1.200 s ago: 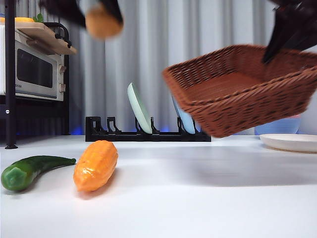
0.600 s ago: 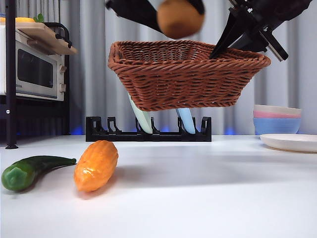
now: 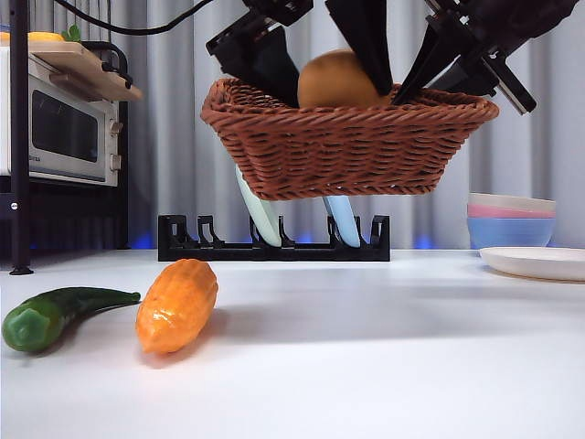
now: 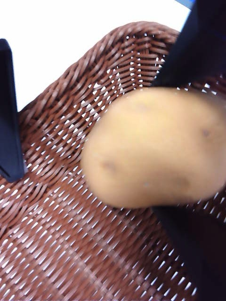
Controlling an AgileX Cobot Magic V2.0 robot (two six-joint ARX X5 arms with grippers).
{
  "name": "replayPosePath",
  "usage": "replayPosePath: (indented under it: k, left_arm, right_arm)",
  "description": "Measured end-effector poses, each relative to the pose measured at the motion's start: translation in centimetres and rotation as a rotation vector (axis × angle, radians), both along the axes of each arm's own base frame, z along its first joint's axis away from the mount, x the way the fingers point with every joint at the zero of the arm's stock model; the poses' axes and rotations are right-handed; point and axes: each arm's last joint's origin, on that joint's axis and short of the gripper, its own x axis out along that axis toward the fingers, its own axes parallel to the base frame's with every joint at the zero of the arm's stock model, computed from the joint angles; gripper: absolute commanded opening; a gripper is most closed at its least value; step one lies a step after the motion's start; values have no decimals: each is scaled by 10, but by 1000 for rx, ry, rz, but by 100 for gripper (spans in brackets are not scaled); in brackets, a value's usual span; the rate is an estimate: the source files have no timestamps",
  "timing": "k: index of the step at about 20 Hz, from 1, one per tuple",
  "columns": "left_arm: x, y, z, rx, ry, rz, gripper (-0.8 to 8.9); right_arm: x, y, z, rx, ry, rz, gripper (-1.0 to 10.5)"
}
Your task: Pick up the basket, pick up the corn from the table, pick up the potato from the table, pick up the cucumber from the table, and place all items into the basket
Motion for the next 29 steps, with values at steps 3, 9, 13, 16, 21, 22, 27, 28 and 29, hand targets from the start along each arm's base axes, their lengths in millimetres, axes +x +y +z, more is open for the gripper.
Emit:
replayPosePath:
  k: [3,9,13,16,21,22,27,28,29]
  left_arm:
    - [0,0,0,4,0,-2,512]
    - [-19,27,39,64,-75,67,512]
    - [-71,92,120,-37,-244,138,512]
    - [-96,121,127,1,-223,144,511]
    - [-105,135,92,258,-58,227,511]
    - [-103,133,79,291,-31,250,511]
    - [-83,122,-4,370,54,360,507]
    - [-78,124,-19,356,75,376,507]
    - [-73,126,-31,330,102,393,506]
  right_arm:
    - [-1,1,1,37,13,42,-16]
    - [0,-2,1,40,15,31,-16]
    - [4,-14,1,41,15,-8,-16]
    - [6,-22,1,41,14,-36,-16]
    - [9,-38,1,47,14,-82,-16]
    - [10,-42,1,59,16,-81,-16]
    - [11,-54,1,88,20,-90,-16]
    - [11,-55,1,88,20,-93,-16]
    - [11,-56,1,88,20,-96,-16]
